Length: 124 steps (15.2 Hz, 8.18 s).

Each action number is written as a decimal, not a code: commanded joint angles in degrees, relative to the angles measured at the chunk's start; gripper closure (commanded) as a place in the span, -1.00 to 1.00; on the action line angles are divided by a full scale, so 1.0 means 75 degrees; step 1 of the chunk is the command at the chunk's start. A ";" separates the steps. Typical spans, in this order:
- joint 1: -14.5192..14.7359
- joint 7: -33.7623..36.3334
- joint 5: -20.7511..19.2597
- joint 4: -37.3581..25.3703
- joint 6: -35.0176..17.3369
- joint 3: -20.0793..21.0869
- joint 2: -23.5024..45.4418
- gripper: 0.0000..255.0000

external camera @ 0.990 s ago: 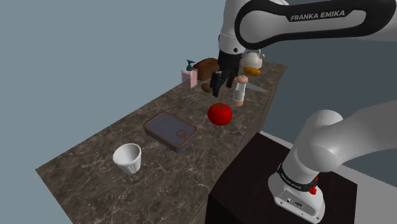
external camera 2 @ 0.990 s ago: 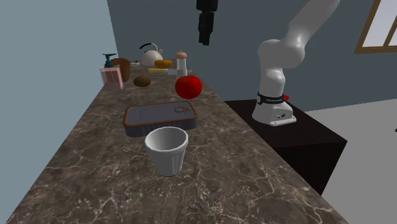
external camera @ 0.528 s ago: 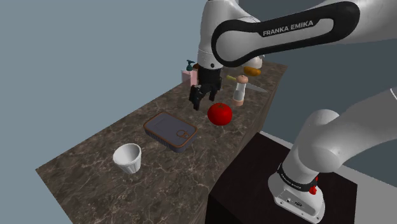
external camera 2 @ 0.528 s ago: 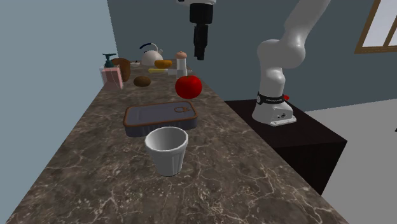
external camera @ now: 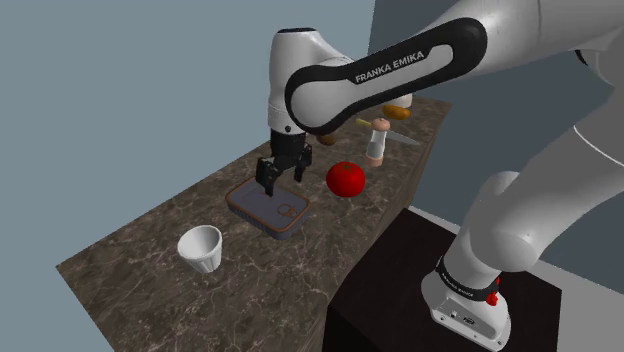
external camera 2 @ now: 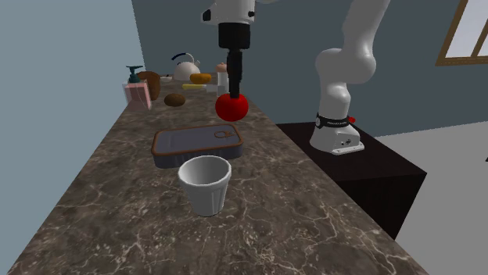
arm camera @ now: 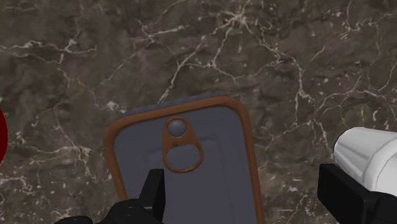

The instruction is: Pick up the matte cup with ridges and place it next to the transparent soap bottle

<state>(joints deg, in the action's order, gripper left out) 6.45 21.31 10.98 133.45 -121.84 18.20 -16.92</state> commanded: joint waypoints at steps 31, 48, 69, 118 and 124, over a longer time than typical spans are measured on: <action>0.0789 0.2330 -0.1012 -0.2557 -0.1911 0.0809 0.4317 1.00; 0.0712 0.2301 -0.0831 -0.2941 -0.1087 0.0872 0.3845 1.00; 0.0630 0.2392 -0.0650 -0.4383 0.0930 0.0907 0.3219 1.00; -0.2172 -0.2386 -0.0084 -0.7053 0.4165 -0.1394 0.3492 1.00; -0.2713 -0.3199 -0.0105 -0.8418 0.4754 -0.1742 0.4440 1.00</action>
<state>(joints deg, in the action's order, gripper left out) -13.25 -1.72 10.16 71.78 -87.02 5.50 15.59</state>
